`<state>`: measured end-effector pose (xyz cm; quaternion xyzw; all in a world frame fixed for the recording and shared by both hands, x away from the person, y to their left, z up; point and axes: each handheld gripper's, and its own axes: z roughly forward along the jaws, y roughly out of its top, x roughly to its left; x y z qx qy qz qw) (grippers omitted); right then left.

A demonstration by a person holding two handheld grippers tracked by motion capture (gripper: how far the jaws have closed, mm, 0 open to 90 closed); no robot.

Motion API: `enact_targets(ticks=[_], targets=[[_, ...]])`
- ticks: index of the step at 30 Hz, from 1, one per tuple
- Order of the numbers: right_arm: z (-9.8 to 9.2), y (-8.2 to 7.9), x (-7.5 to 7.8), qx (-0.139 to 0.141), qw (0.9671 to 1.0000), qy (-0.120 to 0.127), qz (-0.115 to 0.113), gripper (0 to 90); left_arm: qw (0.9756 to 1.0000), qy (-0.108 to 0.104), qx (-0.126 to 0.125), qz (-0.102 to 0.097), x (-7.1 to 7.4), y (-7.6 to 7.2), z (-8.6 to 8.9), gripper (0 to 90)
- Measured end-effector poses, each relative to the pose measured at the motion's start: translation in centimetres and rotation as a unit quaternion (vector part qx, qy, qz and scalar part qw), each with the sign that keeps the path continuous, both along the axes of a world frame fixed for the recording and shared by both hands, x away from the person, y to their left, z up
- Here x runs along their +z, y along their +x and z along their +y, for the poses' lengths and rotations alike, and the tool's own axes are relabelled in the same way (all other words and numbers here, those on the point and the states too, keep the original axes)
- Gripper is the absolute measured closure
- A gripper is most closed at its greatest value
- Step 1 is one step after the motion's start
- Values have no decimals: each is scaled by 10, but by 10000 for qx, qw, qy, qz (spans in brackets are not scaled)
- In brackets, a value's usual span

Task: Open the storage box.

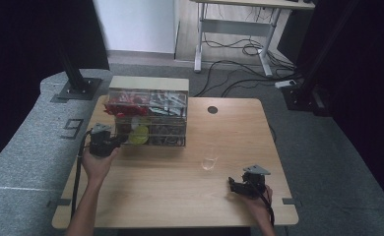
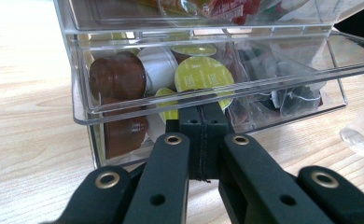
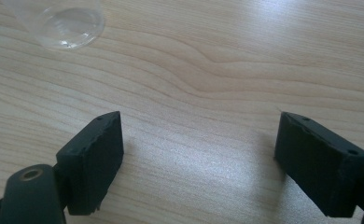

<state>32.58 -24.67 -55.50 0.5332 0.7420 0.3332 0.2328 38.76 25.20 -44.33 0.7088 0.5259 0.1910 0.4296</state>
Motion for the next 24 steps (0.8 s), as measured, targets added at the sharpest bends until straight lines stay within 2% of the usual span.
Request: enact_targets(ticks=[6,9,14,16,24], targets=[[0,0,0,0,10000,-1,0,159,9999,-135,-43,18,5,3,1,900],[0,0,0,-2,10000,-2,-1,159,9999,-129,-26,-62,9,4,0,900],[0,0,0,-2,10000,-1,-1,159,9998,-161,-49,-68,15,8,0,900],[0,0,0,-1,10000,-1,-1,159,9997,-234,-61,-58,16,10,0,900],[0,0,0,-10,10000,2,1,159,9997,-213,-62,-49,22,14,0,900]])
